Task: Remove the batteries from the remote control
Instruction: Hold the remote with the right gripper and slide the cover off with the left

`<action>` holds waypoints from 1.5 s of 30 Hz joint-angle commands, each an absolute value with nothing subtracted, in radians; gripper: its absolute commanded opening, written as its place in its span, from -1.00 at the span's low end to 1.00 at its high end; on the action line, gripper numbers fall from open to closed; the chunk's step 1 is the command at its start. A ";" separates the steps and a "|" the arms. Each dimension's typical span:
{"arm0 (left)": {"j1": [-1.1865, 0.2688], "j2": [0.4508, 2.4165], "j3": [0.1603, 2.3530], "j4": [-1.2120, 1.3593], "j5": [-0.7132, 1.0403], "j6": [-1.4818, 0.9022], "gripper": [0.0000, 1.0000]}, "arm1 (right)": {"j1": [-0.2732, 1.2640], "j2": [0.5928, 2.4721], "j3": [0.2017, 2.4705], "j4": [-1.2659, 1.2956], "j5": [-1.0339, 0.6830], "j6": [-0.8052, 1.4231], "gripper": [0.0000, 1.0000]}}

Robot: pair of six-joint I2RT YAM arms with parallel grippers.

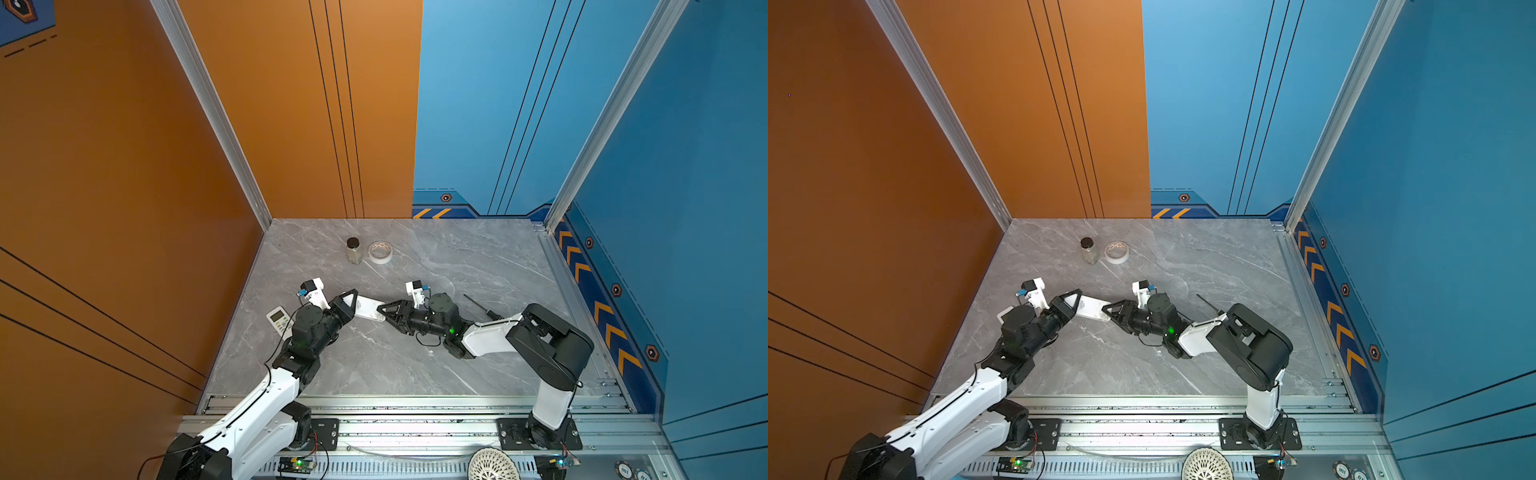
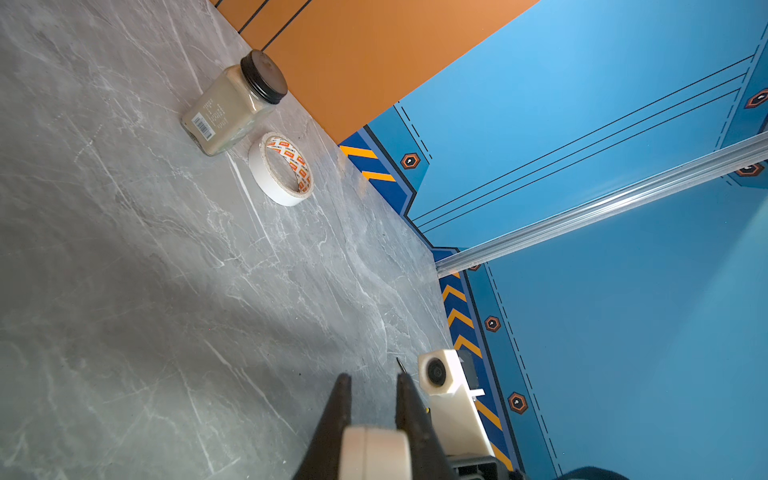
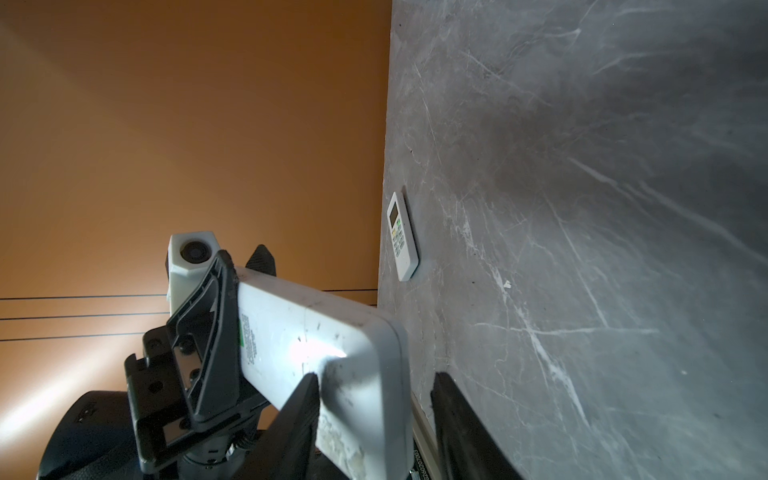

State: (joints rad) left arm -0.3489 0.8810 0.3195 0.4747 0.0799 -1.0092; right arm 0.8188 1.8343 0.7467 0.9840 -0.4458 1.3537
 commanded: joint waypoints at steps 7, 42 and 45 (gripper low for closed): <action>-0.345 0.882 0.351 0.501 0.088 -0.992 -1.00 | 0.837 1.793 0.738 0.953 -0.465 1.320 -0.46; -0.336 0.896 0.373 0.428 0.114 -0.936 -1.00 | 0.837 1.709 0.778 0.780 -0.482 1.231 -0.67; -0.336 0.900 0.372 0.423 0.114 -0.937 -1.00 | 0.836 1.704 0.786 0.771 -0.492 1.235 -0.78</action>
